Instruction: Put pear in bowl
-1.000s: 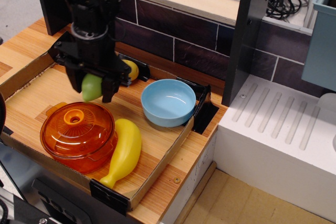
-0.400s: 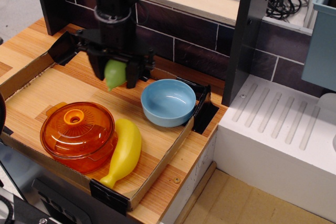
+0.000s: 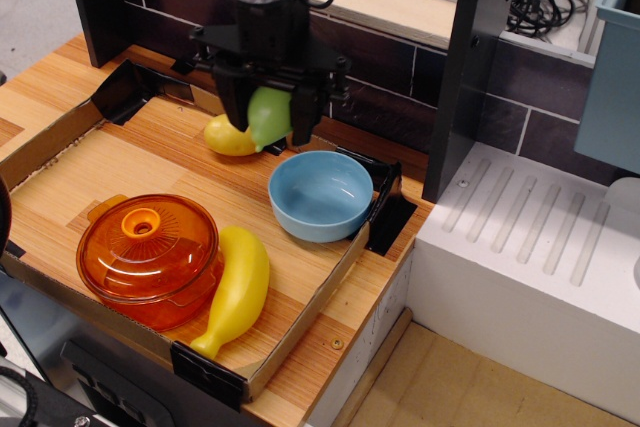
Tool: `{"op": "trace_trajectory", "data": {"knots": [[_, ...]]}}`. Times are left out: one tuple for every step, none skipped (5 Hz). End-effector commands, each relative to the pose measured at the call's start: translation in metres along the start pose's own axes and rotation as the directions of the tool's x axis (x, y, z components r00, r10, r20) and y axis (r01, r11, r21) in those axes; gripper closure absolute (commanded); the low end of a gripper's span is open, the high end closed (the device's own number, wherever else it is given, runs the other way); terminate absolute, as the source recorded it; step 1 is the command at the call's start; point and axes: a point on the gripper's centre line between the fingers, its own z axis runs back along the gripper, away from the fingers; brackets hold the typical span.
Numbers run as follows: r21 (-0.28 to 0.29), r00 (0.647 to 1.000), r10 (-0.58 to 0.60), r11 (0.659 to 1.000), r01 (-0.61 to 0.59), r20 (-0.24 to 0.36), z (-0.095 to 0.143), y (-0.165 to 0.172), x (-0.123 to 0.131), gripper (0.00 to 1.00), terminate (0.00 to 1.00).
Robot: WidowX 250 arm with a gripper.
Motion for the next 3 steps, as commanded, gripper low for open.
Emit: {"op": "trace_trajectory", "data": {"knots": [[-0.028, 0.998, 0.043, 0.999, -0.042, 0.045, -0.001, -0.015, 0.013, 0.00, 0.00], [-0.069, 0.998, 0.038, 0.997, -0.034, 0.051, 0.001, -0.018, 0.010, 0.00, 0.00], [-0.074, 0.996, 0.034, 0.997, -0.028, 0.086, 0.014, -0.012, 0.003, 0.00, 0.00]]}}
